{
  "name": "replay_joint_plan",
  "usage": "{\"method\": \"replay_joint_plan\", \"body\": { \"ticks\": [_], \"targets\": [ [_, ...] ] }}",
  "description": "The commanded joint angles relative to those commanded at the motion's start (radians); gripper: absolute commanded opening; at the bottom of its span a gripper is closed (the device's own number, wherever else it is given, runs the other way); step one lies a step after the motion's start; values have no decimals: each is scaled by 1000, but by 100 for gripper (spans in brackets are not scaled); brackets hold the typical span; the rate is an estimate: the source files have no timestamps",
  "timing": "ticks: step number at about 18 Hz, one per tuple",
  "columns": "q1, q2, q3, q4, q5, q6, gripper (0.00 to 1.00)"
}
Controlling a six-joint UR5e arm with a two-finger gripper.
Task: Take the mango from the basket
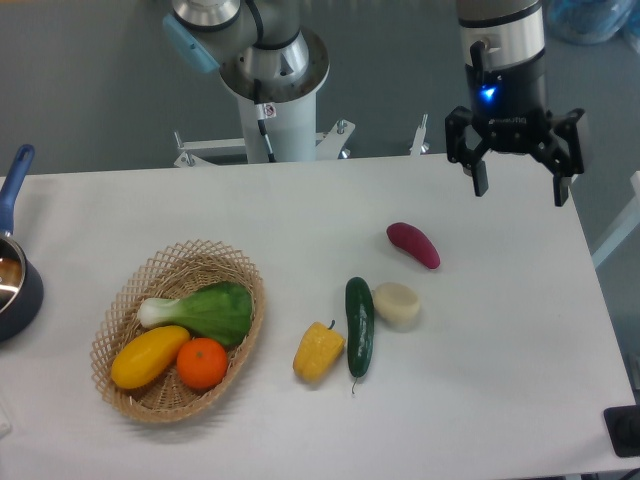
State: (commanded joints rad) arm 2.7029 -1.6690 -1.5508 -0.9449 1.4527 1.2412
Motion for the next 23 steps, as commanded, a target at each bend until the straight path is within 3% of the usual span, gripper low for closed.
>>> {"method": "replay_joint_plan", "body": {
  "ticks": [4, 8, 15, 20, 23],
  "targets": [
    [-37, 3, -28, 23, -44, -57, 100],
    [-86, 34, -100, 34, -52, -288, 100],
    [-245, 20, -189, 29, -130, -543, 100],
    [-369, -37, -232, 35, -133, -569, 100],
    [-443, -73, -218, 52, -137, -565, 100]
  ]
}}
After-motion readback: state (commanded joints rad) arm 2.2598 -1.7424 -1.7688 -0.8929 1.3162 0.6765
